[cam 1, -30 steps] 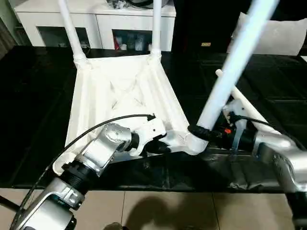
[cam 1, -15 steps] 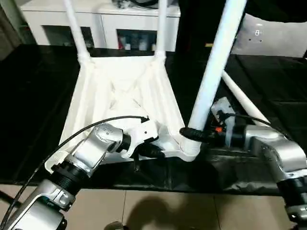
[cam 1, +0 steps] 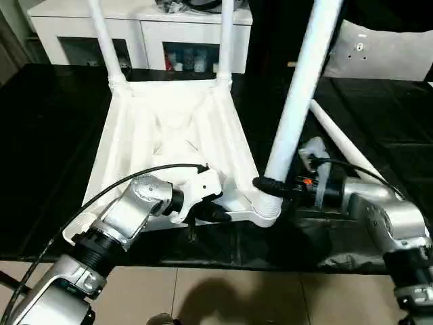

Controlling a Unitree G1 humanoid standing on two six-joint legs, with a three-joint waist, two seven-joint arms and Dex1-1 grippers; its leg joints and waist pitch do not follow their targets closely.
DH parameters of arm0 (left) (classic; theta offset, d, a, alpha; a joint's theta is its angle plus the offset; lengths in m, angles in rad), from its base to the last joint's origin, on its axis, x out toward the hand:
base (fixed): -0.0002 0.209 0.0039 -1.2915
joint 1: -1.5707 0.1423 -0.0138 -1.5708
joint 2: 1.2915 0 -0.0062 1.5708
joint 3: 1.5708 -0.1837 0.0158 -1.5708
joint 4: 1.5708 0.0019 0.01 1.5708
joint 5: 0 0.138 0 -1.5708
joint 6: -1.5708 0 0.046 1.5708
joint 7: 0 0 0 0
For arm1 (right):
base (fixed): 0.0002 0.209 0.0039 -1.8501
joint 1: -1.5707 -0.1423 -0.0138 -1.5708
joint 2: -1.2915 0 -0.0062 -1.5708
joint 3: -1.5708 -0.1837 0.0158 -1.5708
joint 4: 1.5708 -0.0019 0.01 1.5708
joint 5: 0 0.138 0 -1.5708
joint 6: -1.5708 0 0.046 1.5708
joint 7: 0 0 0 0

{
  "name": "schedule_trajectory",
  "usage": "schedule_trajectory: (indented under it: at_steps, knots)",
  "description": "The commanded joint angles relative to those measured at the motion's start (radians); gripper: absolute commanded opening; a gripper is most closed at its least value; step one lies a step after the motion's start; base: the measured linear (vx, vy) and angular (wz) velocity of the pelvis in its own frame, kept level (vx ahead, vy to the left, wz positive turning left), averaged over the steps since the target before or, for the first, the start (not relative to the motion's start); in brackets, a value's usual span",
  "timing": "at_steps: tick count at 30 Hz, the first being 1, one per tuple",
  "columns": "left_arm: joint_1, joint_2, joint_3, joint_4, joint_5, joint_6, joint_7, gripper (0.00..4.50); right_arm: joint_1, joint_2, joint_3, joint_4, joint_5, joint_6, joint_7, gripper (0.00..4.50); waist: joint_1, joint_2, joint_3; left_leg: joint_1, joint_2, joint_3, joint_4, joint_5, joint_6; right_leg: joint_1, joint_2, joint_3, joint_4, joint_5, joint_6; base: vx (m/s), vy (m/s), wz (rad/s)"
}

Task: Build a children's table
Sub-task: Insert table leg to table base

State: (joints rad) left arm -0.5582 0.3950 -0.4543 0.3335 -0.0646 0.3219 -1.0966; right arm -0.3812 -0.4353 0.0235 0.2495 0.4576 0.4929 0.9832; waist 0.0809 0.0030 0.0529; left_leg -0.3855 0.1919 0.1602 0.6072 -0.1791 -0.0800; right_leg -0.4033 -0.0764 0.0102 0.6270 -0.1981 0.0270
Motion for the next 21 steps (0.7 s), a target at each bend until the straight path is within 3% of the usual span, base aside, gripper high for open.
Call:
schedule_trajectory:
  at_steps: [1,4,5,7,13,14,21]
  knots:
    - [-0.019,-0.011,0.053,-0.013,-0.037,-0.024,0.013,0.0,0.046,0.01,-0.004,0.018,0.003,-0.002,-0.02,1.88,0.002,-0.001,-0.069,0.017,0.016,0.008,-0.075,-0.185,0.021,0.045,-0.033,0.006,-0.069,-0.071,-0.255,0.0,0.0,0.0]
    - [-0.02,-0.014,0.055,-0.011,-0.037,-0.023,0.013,0.0,0.085,0.019,-0.016,0.001,0.002,-0.033,-0.032,1.88,0.004,0.0,-0.068,0.017,0.016,0.008,-0.078,-0.202,0.019,0.045,-0.033,0.006,-0.072,-0.088,-0.254,0.0,0.0,0.0]
    - [-0.019,-0.015,0.056,-0.01,-0.036,-0.023,0.013,0.0,0.096,0.019,-0.015,-0.006,-0.012,-0.057,-0.038,1.88,0.005,0.007,-0.067,0.018,0.017,0.006,-0.079,-0.213,0.013,0.043,-0.034,0.006,-0.072,-0.102,-0.251,0.0,0.0,0.0]
    - [-0.019,-0.017,0.06,-0.006,-0.032,-0.027,0.012,0.0,0.119,0.01,0.002,-0.037,-0.056,-0.102,-0.049,1.88,0.006,0.009,-0.068,0.018,0.017,0.005,-0.08,-0.218,0.008,0.044,-0.033,0.006,-0.072,-0.102,-0.244,0.0,0.0,0.0]
    - [-0.021,-0.021,0.061,-0.002,-0.026,-0.032,0.012,0.0,0.117,-0.018,0.051,-0.037,-0.108,-0.135,-0.027,1.88,0.003,0.007,-0.064,0.019,0.017,0.005,-0.084,-0.253,0.001,0.043,-0.033,0.007,-0.078,-0.153,-0.233,0.0,0.0,0.0]
    - [-0.019,-0.022,0.063,-0.004,-0.026,-0.033,0.016,0.0,0.117,-0.017,0.056,-0.032,-0.11,-0.14,-0.022,1.88,0.002,0.002,-0.065,0.018,0.017,0.005,-0.083,-0.253,0.004,0.042,-0.033,0.008,-0.079,-0.151,-0.232,0.0,0.0,0.0]
    - [-0.015,-0.022,0.068,-0.004,-0.024,-0.035,0.021,0.0,0.127,-0.001,0.058,-0.035,-0.112,-0.151,-0.032,1.88,0.002,0.005,-0.063,0.018,0.018,0.004,-0.085,-0.263,0.006,0.04,-0.033,0.008,-0.079,-0.165,-0.231,0.0,0.0,0.0]
